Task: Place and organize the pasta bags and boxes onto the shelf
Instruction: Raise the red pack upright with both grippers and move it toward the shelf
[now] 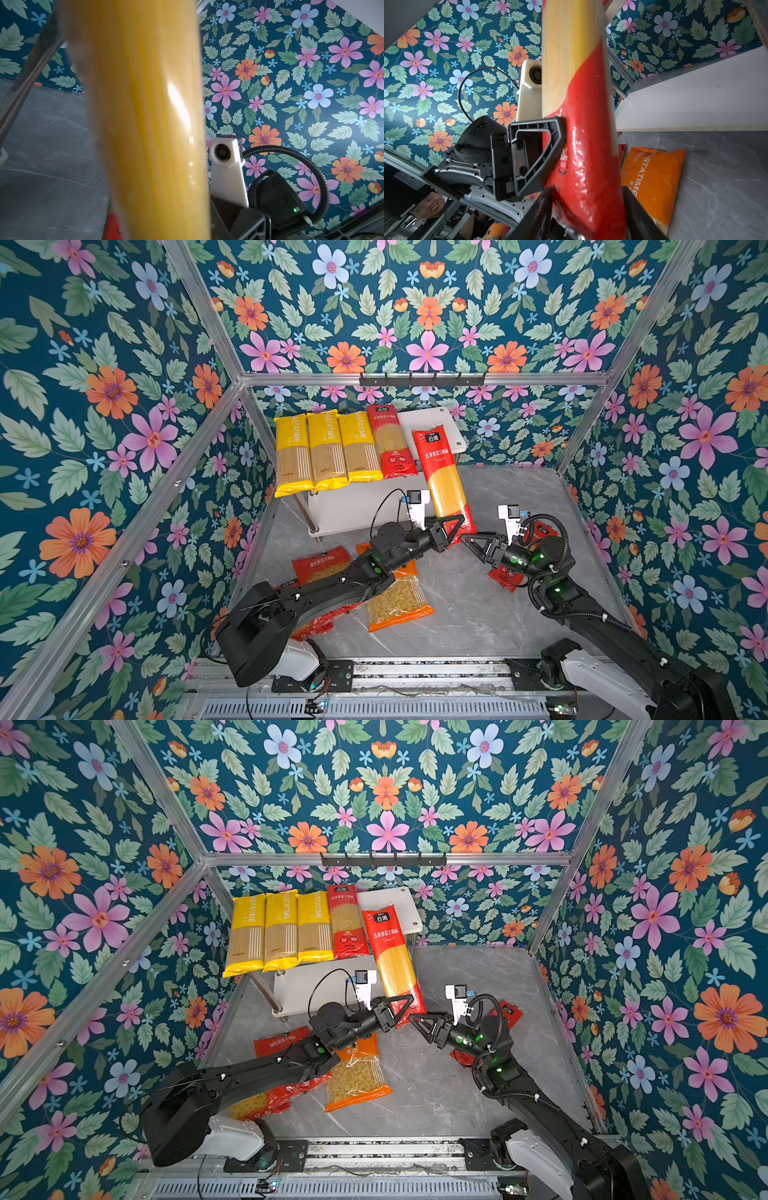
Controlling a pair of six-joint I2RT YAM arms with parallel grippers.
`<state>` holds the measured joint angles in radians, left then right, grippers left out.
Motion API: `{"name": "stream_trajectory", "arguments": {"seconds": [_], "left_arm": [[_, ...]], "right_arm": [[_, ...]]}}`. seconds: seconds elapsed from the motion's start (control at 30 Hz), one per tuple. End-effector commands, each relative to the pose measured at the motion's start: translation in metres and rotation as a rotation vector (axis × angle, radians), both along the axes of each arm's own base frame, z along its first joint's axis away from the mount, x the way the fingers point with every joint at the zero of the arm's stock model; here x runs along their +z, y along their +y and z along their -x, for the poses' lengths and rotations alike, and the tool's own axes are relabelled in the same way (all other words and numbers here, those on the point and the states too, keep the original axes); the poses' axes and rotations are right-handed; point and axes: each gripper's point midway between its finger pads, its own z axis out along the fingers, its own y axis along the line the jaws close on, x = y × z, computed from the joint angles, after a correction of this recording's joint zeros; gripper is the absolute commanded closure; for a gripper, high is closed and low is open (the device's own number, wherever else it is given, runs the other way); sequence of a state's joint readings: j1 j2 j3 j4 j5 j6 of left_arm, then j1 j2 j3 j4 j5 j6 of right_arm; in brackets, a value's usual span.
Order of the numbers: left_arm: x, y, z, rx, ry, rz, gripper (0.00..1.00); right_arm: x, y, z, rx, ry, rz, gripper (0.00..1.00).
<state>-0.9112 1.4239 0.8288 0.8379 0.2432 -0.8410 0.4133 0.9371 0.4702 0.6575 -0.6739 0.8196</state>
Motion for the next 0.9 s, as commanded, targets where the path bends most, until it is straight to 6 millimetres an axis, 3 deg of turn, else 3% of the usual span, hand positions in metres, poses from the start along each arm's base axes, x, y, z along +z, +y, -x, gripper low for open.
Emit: {"name": "stream_trajectory", "arguments": {"seconds": [0.0,0.33,0.73,0.87], "left_arm": [[0.05,0.007,0.005,0.0,-0.125,0.153,0.72],[0.047,0.008,0.0,0.028,-0.087,0.155,0.68],[0.04,0.0,-0.022,0.052,0.029,0.148,0.65],[0.051,0.008,-0.026,0.064,0.029,0.193,0.57]], "right_arm": [[0.018,0.001,0.001,0.012,-0.036,-0.062,0.53],[0.023,0.003,-0.008,0.007,-0.01,-0.117,0.78],[0.033,-0.003,-0.023,-0.064,0.015,-0.152,0.9],[0.038,-0.006,-0.03,-0.106,0.026,-0.157,0.93]]}}
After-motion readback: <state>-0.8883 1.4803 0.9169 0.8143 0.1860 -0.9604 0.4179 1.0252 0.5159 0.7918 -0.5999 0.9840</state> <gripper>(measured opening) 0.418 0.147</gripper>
